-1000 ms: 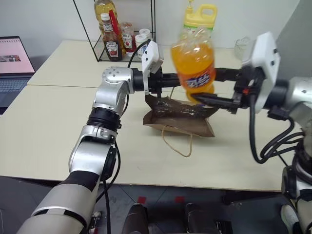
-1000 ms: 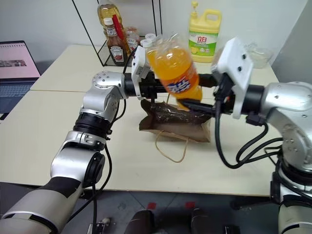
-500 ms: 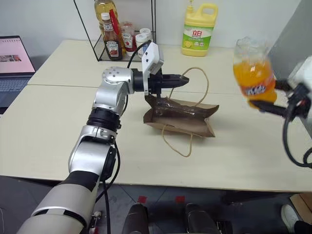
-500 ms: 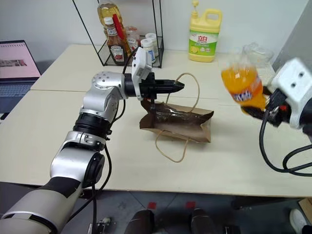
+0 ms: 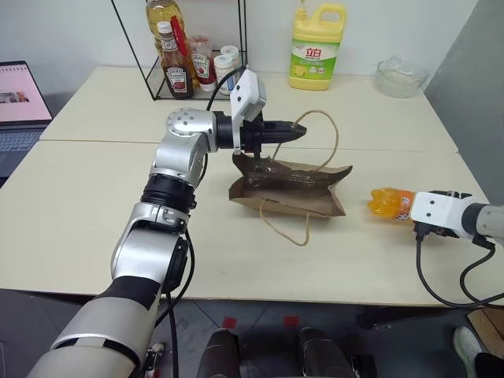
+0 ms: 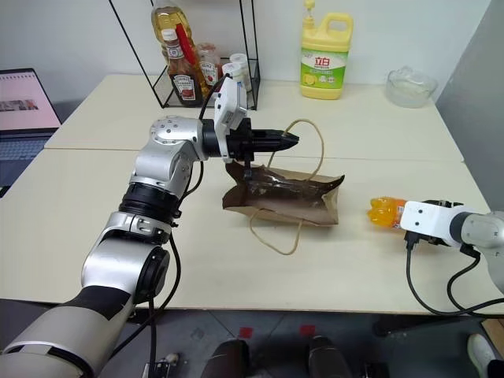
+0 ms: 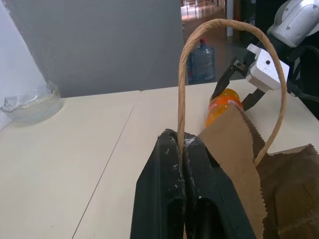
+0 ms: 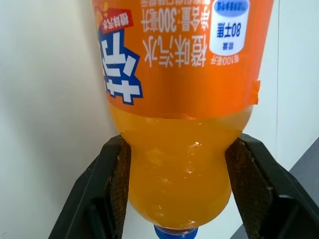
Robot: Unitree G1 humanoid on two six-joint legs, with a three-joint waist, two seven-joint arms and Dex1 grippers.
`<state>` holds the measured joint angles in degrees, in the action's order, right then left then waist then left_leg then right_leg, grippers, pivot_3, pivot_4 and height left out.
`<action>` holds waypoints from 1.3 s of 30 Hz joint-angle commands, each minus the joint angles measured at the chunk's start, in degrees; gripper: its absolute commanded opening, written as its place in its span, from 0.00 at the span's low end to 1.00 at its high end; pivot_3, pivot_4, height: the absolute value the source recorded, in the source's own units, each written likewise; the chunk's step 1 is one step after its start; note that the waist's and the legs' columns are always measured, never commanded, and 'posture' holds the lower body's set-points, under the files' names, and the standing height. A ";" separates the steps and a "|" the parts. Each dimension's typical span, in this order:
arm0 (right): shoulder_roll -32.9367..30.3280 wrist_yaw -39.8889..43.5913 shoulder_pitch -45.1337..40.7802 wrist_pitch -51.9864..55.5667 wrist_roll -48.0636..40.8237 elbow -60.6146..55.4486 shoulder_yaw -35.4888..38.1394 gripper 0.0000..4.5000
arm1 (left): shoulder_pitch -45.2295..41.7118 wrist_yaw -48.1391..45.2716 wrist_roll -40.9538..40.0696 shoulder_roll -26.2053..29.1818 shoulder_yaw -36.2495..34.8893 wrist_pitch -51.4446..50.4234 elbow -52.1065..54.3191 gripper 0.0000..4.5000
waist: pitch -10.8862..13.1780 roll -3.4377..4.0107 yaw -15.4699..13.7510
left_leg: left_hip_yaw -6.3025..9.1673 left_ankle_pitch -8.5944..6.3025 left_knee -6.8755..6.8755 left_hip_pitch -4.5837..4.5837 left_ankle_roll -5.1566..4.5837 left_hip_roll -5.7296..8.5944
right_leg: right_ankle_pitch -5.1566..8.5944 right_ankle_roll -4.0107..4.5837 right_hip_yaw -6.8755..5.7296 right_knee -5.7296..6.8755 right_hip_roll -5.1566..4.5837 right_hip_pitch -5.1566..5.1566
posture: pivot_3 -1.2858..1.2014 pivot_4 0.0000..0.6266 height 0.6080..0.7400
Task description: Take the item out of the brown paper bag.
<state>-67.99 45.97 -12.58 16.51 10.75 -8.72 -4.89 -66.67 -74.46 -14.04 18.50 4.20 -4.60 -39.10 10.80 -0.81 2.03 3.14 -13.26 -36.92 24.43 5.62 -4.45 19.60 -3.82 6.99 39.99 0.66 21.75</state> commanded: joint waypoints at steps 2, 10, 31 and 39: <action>1.15 0.73 -2.25 -1.93 1.58 0.60 0.28 0.54 | -0.78 -0.03 -0.32 0.17 -0.54 0.65 1.59 0.00 | 0.00 0.00 -0.14 | 0.00 0.00 0.00 0.00 0.00 0.00 | 0.00 0.00 -0.01 -0.01 0.00 -0.01 | 0.52 0.24 1.00; 1.32 2.49 -1.55 -3.62 1.78 0.57 1.51 0.99 | -0.69 0.07 -0.35 0.20 -0.56 0.58 1.73 0.00 | 0.00 0.00 -0.17 | 0.02 0.00 -0.04 0.00 0.00 0.01 | 0.00 0.00 -0.03 0.01 -0.02 -0.05 | 0.52 0.24 1.00; 15.13 1.95 -3.68 41.60 -49.11 -40.75 31.88 0.99 | -9.36 14.96 5.26 -1.28 -1.72 2.73 -14.39 0.00 | -0.01 0.00 -0.28 | 0.22 -0.03 -0.06 -0.13 -0.05 0.04 | 0.00 0.00 -0.18 0.00 -0.02 -0.35 | 0.52 0.24 1.00; 13.82 -4.07 -2.85 41.91 -50.00 -40.75 28.71 1.00 | -11.00 14.13 4.72 -1.44 -2.48 1.58 -15.93 0.33 | -0.01 0.00 -0.26 | 0.21 -0.11 -0.06 -0.13 -0.20 0.04 | 0.00 0.00 -0.17 0.01 -0.02 -0.33 | 0.52 0.24 1.00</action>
<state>-53.41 43.04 -15.44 59.38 -39.46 -49.10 23.30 -75.03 -59.68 -8.83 17.03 2.99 -3.28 -56.15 10.79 -0.81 1.78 3.35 -13.37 -36.98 24.31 5.42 -4.41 19.60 -3.82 6.82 40.00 0.64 21.42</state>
